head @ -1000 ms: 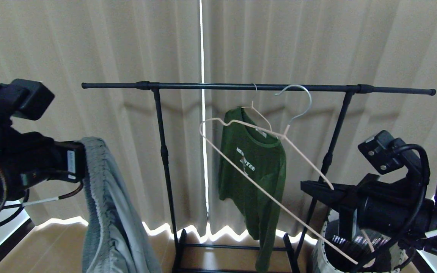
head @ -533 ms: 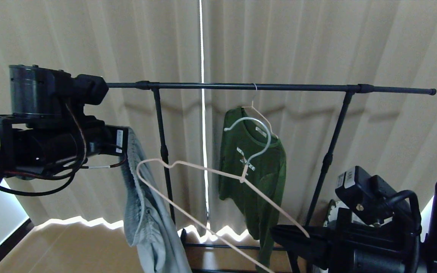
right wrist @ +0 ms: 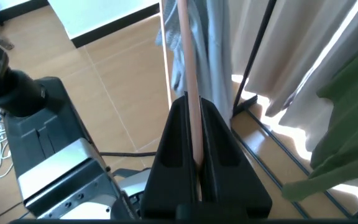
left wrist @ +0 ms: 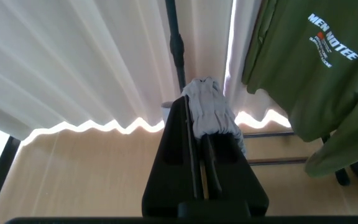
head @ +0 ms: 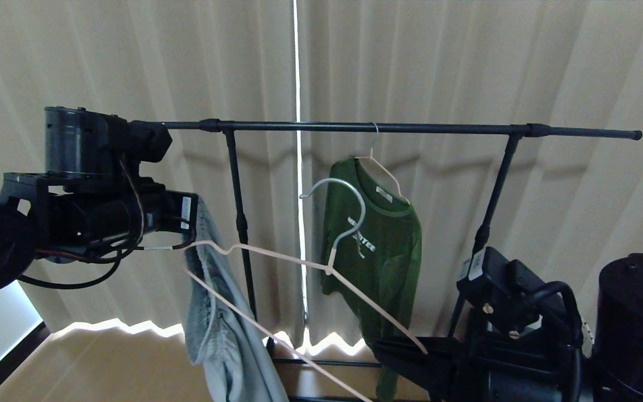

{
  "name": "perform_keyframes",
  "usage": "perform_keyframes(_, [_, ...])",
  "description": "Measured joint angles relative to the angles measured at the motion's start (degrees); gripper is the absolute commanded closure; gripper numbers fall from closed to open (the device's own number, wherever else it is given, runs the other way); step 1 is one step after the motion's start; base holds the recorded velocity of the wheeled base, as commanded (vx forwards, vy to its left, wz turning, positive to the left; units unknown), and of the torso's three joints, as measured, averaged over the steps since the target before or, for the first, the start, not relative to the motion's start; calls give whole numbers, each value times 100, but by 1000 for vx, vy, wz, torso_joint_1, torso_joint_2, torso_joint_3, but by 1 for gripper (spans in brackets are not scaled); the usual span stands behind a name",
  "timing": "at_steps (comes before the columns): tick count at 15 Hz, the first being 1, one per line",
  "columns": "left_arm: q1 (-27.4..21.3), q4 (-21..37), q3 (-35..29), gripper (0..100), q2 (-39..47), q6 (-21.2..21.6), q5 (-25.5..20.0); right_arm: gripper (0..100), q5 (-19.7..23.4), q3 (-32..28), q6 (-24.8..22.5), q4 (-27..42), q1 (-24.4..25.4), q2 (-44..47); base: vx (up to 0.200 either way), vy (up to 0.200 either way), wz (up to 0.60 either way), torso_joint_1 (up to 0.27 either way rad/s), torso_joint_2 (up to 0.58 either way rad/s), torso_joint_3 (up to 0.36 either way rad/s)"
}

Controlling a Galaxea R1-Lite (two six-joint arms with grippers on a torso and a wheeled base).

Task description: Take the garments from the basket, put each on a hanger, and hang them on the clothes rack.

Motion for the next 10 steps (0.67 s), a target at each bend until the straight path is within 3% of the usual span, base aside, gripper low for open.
perform_keyframes(4, [-6, 299, -98, 100, 7, 35, 662, 100, -115, -385, 13, 2, -132, 428, 0, 0, 0, 0, 0, 0])
perform_keyframes(10, [-69, 332, -161, 100, -4, 30, 684, 100, -280, -909, 262, 9, -271, 1053, 0, 0, 0, 0, 0, 0])
